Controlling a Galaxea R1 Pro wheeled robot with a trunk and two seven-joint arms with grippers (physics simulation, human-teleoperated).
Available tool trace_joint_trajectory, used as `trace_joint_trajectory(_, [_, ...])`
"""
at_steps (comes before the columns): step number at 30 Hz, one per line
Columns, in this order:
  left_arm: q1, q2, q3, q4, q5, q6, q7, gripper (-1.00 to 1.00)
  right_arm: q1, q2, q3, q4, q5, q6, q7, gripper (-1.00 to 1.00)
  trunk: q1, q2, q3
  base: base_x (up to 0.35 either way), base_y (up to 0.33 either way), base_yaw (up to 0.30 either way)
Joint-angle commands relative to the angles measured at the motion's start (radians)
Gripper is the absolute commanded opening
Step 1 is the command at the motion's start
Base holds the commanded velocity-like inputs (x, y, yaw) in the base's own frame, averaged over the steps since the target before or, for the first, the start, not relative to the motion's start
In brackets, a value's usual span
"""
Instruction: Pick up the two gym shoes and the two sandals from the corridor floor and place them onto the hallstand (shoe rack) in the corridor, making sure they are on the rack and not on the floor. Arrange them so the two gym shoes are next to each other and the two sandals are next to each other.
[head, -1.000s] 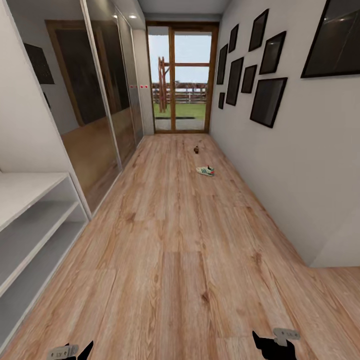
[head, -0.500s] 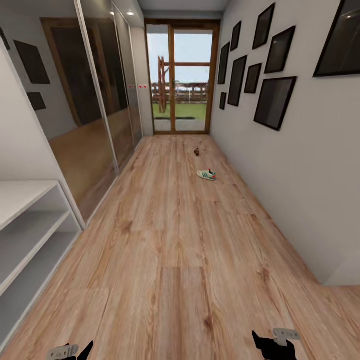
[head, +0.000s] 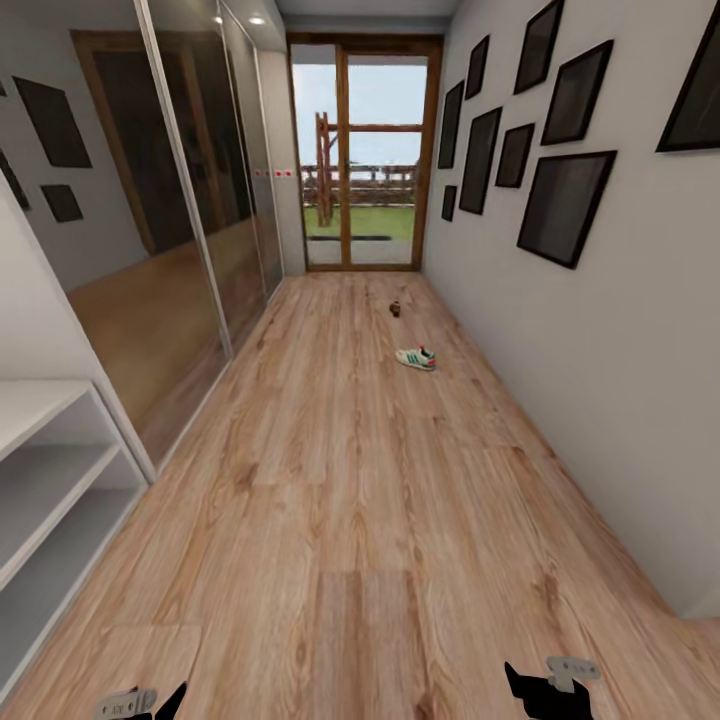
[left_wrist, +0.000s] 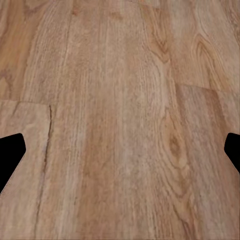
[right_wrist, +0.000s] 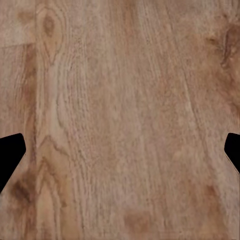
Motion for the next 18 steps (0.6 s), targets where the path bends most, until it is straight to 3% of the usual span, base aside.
trace_joint_trajectory(1, [-0.001, 0.000, 0.003, 0.001, 0.007, 0.002, -0.009, 1.00, -0.001, 0.000, -0.009, 0.001, 0.008, -0.003, 0.005, 1.00, 0.000, 0.000, -0.001, 0.339, 0.000, 0.000])
trace_joint_trajectory(18, [-0.001, 0.001, 0.003, 0.001, 0.007, 0.002, -0.009, 1.00, -0.001, 0.000, -0.009, 0.000, 0.008, -0.004, 0.005, 1.00, 0.000, 0.000, -0.001, 0.339, 0.000, 0.000])
